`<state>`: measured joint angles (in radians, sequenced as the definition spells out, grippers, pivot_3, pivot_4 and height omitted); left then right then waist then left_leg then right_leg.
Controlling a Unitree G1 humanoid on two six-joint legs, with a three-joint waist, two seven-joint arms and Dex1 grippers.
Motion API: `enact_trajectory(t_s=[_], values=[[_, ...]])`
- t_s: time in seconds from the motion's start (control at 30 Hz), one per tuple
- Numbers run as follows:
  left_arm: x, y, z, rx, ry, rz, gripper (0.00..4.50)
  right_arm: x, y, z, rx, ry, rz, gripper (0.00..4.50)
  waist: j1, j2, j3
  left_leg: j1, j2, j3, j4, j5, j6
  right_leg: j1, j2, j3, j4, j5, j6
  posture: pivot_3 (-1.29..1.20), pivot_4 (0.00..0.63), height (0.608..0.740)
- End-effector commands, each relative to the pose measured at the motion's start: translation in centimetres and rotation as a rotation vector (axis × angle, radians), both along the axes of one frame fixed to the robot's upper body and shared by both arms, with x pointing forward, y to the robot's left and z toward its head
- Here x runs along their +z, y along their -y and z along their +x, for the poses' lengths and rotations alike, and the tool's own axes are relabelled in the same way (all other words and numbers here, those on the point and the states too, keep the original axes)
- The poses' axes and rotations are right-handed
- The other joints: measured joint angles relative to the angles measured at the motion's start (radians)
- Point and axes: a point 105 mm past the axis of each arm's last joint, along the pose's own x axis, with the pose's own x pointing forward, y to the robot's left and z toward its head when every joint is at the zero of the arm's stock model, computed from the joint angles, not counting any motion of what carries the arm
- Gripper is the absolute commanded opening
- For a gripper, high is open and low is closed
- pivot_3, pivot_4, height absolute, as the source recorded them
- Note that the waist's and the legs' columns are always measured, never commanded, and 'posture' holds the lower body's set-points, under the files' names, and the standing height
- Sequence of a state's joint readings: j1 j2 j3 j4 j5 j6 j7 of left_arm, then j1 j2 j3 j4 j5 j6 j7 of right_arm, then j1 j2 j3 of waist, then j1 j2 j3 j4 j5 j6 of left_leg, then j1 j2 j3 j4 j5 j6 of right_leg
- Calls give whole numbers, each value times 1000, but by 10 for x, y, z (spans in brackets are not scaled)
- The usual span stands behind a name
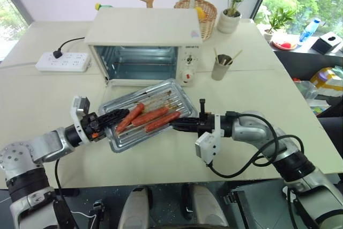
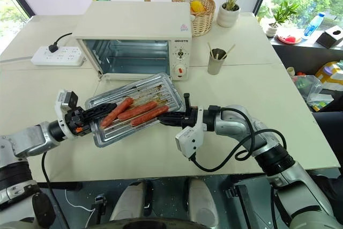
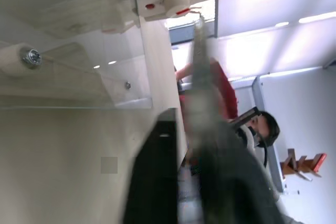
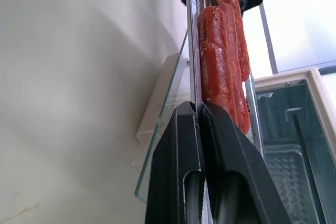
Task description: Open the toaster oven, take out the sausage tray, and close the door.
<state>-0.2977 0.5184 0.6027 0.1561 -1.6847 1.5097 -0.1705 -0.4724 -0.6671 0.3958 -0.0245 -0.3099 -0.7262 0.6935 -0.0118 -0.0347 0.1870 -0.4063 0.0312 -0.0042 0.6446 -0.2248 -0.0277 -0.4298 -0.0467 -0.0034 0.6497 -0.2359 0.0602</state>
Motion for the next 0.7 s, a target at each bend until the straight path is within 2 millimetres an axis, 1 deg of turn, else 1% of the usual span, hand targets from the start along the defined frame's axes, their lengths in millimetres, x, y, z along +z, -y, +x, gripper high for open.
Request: enact_trajectory(t_s=[0.03, 0.27, 0.3, 0.33, 0.43, 0.47, 0.7], values=[[7, -3, 2, 38, 3, -19, 32, 20, -1, 2, 7, 59, 52, 0, 1, 0, 0, 0, 0, 0, 0, 0, 0, 0, 0, 0, 0, 0, 0, 0, 150, 740], [3, 4, 2, 58, -43, -42, 32, 21, 2, 4, -10, 40, 60, 0, 1, 0, 0, 0, 0, 0, 0, 0, 0, 1, -1, 0, 0, -2, -3, 0, 150, 740], [3, 5, 2, 60, -43, -46, 0, 22, 2, 4, -15, 38, 66, 672, 1, 0, 0, 0, 0, 0, 0, 0, 0, 1, -1, 0, 0, -2, -3, 0, 150, 740], [4, 5, 3, 63, -42, -49, 0, 23, 2, 5, -18, 46, 66, 960, 1, 0, 0, 0, 0, 0, 0, 0, 0, 1, -1, 0, 0, -2, -3, 0, 150, 740], [3, 6, 4, 71, -41, -60, 0, 24, 2, 5, -19, 66, 55, 2523, 1, 0, 0, 0, -1, 1, 0, 0, 0, 1, 0, 0, 0, -2, -3, 0, 150, 740], [3, 6, 5, 72, -43, -64, 0, 23, 3, 4, -21, 64, 51, 2967, 1, 0, 0, 0, -1, 1, 0, 0, 0, 1, 0, 0, 0, -2, -3, 0, 150, 740], [1, 5, 4, 69, -48, -98, 0, 22, 10, 2, -34, 68, 36, 2967, 1, 0, 0, 0, -1, 3, 0, 0, 0, 1, 0, 0, -1, -2, -3, 0, 150, 740]])
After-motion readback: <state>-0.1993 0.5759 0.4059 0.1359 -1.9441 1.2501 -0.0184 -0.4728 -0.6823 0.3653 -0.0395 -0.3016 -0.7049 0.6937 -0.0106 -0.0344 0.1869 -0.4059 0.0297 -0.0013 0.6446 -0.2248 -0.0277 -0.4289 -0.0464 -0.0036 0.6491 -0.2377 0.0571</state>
